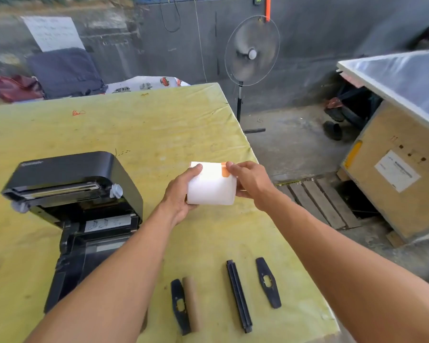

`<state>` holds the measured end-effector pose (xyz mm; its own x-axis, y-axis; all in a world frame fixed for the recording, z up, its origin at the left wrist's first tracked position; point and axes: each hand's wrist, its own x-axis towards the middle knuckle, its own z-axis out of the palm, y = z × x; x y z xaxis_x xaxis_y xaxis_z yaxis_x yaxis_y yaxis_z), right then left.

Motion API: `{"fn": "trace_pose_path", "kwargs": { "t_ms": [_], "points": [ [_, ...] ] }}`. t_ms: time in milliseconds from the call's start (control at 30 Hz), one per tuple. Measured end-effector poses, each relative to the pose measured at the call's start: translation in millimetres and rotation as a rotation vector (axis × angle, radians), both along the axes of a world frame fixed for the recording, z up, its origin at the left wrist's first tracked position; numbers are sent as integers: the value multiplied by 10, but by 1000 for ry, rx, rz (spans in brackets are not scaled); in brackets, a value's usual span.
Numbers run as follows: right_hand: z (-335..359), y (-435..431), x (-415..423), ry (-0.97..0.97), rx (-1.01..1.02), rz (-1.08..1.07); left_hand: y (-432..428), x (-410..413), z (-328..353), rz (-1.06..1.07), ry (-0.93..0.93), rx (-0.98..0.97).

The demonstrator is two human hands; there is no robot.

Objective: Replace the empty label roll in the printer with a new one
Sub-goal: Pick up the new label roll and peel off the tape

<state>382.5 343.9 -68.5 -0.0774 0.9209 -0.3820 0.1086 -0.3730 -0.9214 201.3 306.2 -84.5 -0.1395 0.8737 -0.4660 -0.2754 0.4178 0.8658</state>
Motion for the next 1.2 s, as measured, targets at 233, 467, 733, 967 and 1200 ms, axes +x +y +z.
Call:
{"fn": "trace_pose_path", "kwargs": {
  "t_ms": [233, 467, 733, 967, 1200],
  "points": [
    [357, -578, -9, -205, 100, 222, -494, 11, 60, 206, 14, 1],
    [647, -988, -135, -784, 693, 589, -889, -204, 173, 158, 39, 2],
    [801, -1263, -279, -1029, 1059, 774, -1137, -346, 201, 113, 18, -22],
    [778, -1210, -341, -1171, 1244, 871, -1070, -448, 171, 83, 21, -39],
    [764, -1049, -379, -1124, 1177, 823, -869, -468, 145, 50, 42, -52]
  ]
}}
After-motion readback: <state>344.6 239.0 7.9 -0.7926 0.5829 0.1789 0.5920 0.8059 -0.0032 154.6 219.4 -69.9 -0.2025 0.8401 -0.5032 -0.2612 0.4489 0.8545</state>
